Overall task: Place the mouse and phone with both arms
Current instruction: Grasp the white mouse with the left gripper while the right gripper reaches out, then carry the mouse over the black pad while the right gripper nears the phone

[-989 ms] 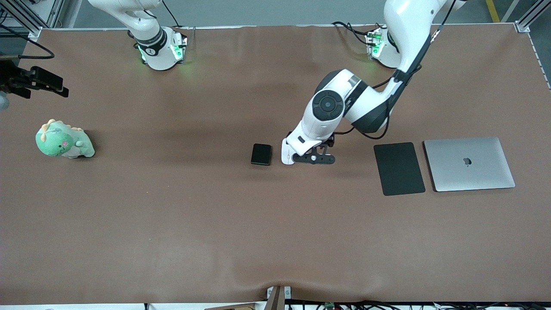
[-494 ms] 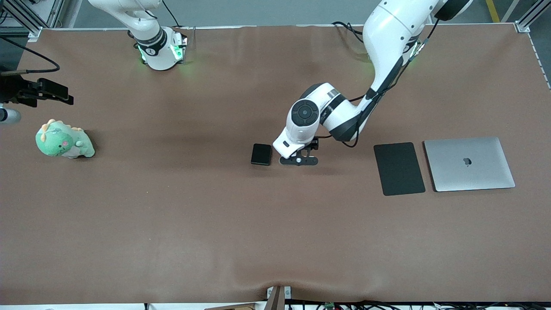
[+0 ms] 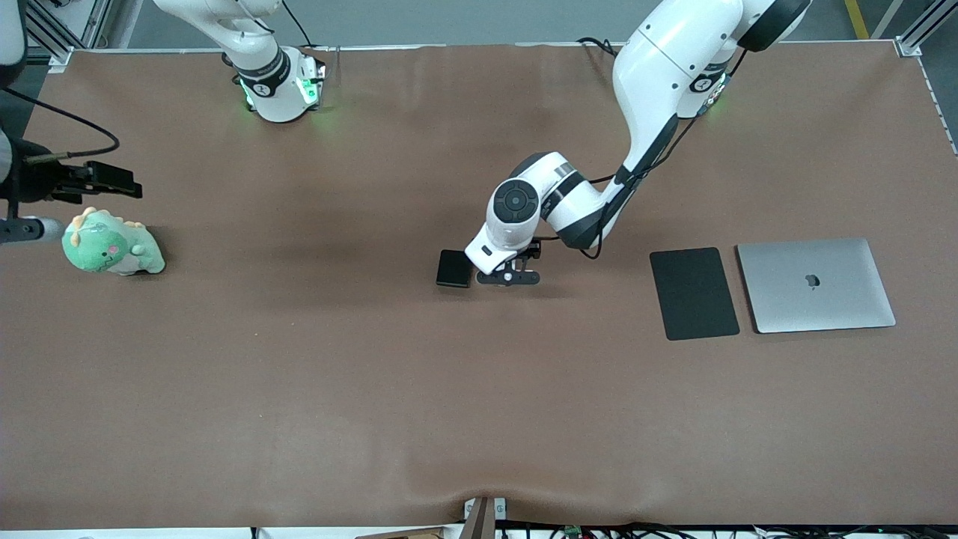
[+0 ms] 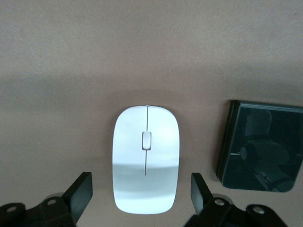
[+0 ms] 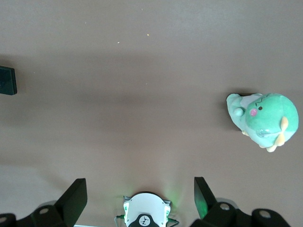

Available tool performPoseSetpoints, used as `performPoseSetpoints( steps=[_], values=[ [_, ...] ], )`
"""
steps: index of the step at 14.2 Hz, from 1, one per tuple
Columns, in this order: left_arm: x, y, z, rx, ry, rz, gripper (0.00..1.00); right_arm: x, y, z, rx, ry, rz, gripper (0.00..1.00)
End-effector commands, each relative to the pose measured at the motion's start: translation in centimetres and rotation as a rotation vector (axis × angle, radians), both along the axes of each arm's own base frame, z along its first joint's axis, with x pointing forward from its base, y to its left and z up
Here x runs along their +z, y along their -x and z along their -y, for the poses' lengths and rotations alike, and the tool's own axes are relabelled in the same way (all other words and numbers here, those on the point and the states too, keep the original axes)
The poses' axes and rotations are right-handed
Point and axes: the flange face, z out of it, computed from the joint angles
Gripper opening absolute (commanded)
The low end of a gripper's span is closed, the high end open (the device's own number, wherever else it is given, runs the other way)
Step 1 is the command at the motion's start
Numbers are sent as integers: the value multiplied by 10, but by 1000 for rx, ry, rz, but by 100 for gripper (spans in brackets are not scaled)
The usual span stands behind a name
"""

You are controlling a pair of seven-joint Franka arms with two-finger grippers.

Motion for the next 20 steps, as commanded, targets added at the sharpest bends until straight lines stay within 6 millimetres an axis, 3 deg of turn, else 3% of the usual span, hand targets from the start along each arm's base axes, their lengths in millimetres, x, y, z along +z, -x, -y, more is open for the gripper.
performPoseSetpoints(
  steps=[1, 4, 7, 9, 10, 13, 17, 20],
  values=[
    [-8, -3, 4, 21, -9, 26, 83, -17, -9, -5, 14, -29, -24, 100],
    [-15, -2, 3, 34, -21, 22, 76, -35, -20, -12, -1, -86, -34, 100],
    [-15, -3, 2, 51, -27, 24, 41, -52, -29, -35, 28, -92, -39, 100],
    [-9, -8, -3, 60, -31, 28, 5, -53, -31, -50, 40, -129, -35, 100],
    [-7, -12, -8, 69, -37, 27, 0, -53, -32, -56, 44, -141, -27, 100],
    [33, -40, -43, 110, -97, 47, 0, -58, -37, -83, 68, -140, -1, 100],
    [99, -79, -110, 127, -151, 52, 0, -71, -37, -141, -49, -99, -8, 100],
    [129, -102, -173, 145, -190, 26, 0, -90, -40, -181, -94, -75, -10, 100]
  ],
)
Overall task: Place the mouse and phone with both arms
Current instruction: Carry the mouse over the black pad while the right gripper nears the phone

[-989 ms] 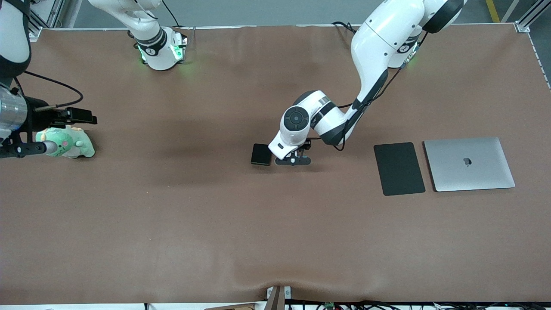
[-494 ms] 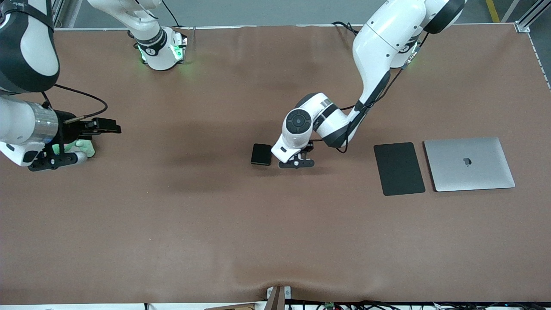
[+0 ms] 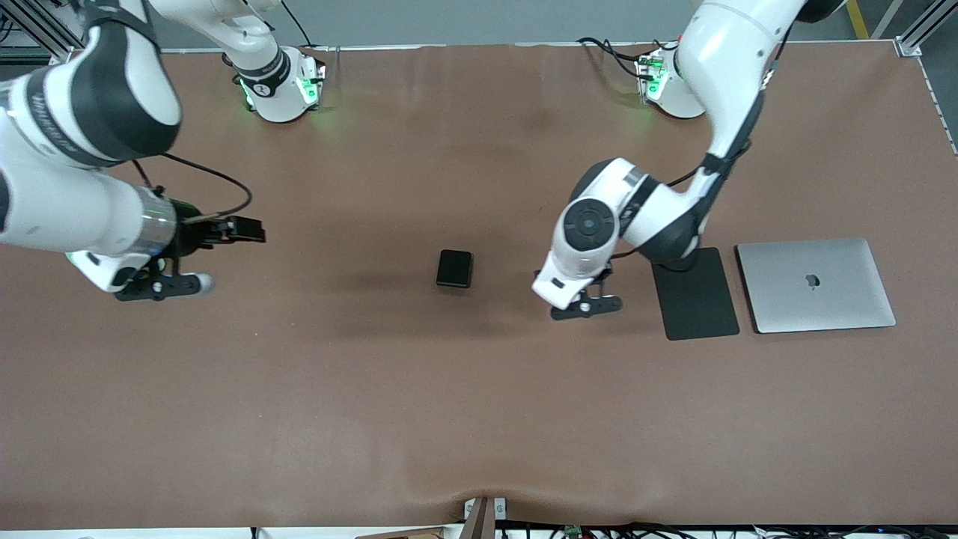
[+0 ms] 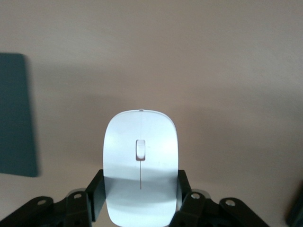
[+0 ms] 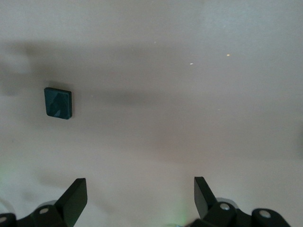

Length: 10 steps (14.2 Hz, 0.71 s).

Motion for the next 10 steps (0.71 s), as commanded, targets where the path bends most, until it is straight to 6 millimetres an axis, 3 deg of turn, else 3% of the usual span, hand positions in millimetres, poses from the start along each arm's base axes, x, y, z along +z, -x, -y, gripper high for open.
performPoseSetpoints(
  steps=[1, 3, 6, 10],
  values=[
    [17, -12, -66, 13, -44, -17, 0, -21, -2, -33, -62, -11, -19, 100],
    [11, -24, -123, -2, -55, -38, 0, -36, -3, -64, -90, -5, -11, 100],
    [-23, -22, -206, -41, -53, -40, 0, -52, 2, -111, -132, 15, 6, 100],
    [-65, -7, -279, -95, 3, -21, 0, -83, 11, -170, -169, 32, 31, 100]
  ],
)
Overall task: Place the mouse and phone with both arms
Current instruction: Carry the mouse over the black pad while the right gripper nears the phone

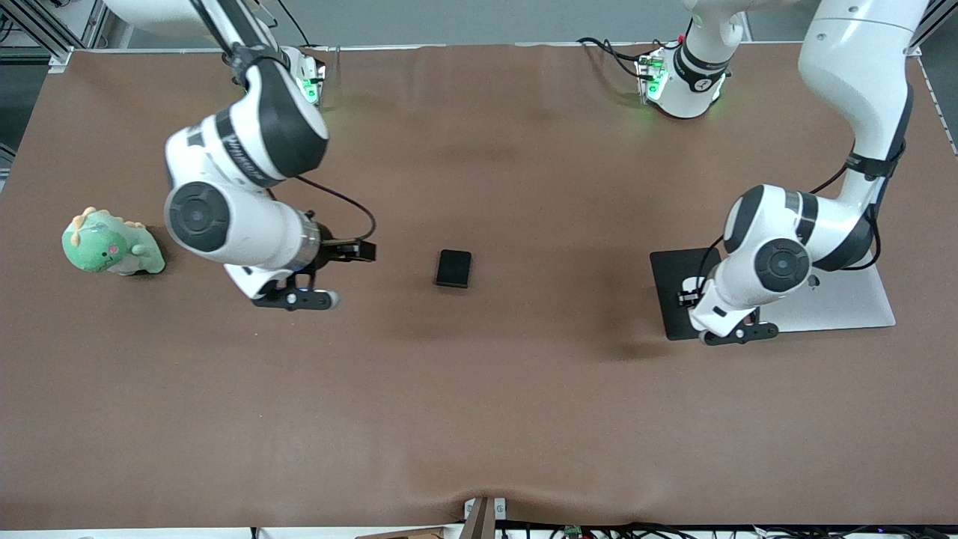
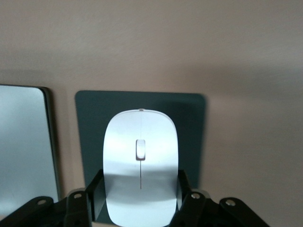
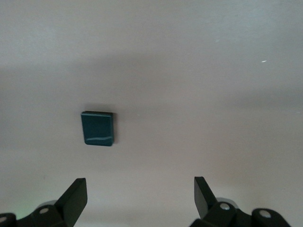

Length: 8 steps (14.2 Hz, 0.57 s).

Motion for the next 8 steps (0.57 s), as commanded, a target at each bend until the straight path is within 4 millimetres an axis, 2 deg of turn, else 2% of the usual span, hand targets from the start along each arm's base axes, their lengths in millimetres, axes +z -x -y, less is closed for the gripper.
performPoseSetpoints(
  steps=[1, 2, 4, 7, 8],
  values=[
    [-11, 23, -33, -64, 13, 19, 0, -18, 4, -29, -48, 1, 9, 100],
    [-18, 27, -45, -77, 23, 17, 0, -25, 3, -34, -45, 0, 14, 100],
    [-29, 31, -52, -83, 35, 22, 0, -41, 5, -48, -32, 0, 19, 100],
    [-38, 33, -48, -87, 46, 23, 0, -65, 8, -64, -14, 7, 12, 100],
    [-40, 32, -39, -98, 59, 26, 0, -71, 11, -71, -5, 8, 12, 100]
  ],
)
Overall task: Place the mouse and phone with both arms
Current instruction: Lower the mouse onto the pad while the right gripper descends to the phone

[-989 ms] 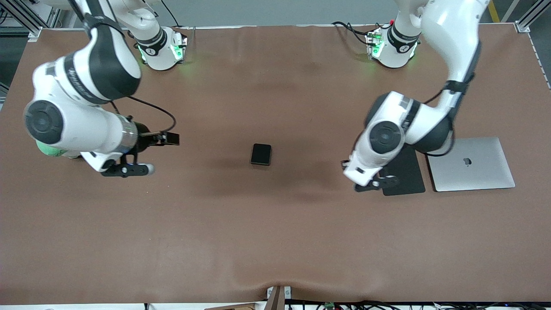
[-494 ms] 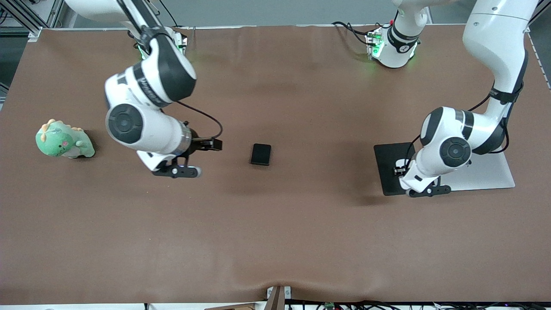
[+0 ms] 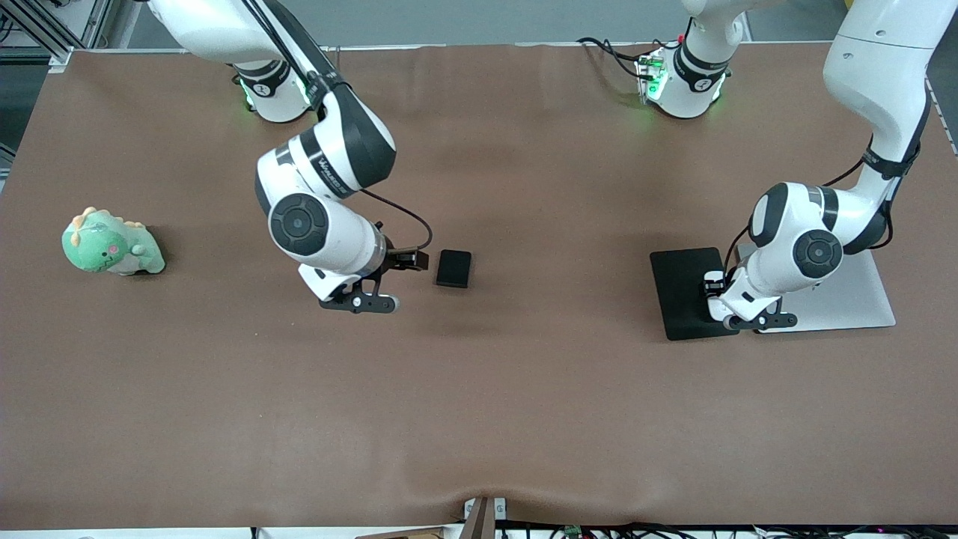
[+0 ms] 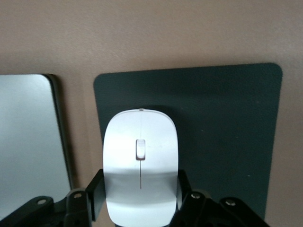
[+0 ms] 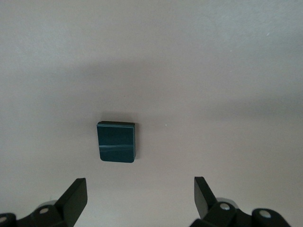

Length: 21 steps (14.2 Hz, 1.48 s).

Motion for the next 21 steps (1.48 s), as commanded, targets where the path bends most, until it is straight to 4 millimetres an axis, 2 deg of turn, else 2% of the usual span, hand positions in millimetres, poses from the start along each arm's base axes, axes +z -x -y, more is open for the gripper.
performPoseSetpoints(
  steps=[1, 5, 7, 8, 9, 10, 11, 13, 15, 17, 21],
  values=[
    [-4, 4, 22, -39, 25, 27, 0, -17, 6, -19, 5, -3, -4, 100],
    [-17, 6, 30, -40, 42, 29, 0, -51, 13, -46, 24, -3, 11, 100],
    [-28, 7, 33, -41, 54, 31, 0, -68, 14, -53, 10, 2, 14, 100],
    [-32, 8, 32, -40, 57, 26, 12, -75, 17, -59, 17, 0, 22, 100],
    [-32, 8, 31, -41, 57, 25, 41, -85, 20, -65, 23, 2, 21, 100],
    [-32, 8, 31, -43, 57, 24, 91, -94, 23, -71, 28, 3, 23, 100],
    [-32, 8, 31, -44, 56, 25, 100, -104, 27, -77, 31, 6, 23, 100],
    [-22, 6, 29, -43, 49, 35, 100, -119, 33, -86, 13, 18, 21, 100],
    [7, -1, 29, -49, 36, 80, 100, -128, 39, -92, -2, 30, 11, 100],
    [47, -6, 41, -61, 12, 88, 100, -139, 44, -93, -18, 41, 4, 100],
    [148, -25, 53, -74, -51, 102, 100, -160, 55, -91, -49, 49, 15, 100]
  ],
)
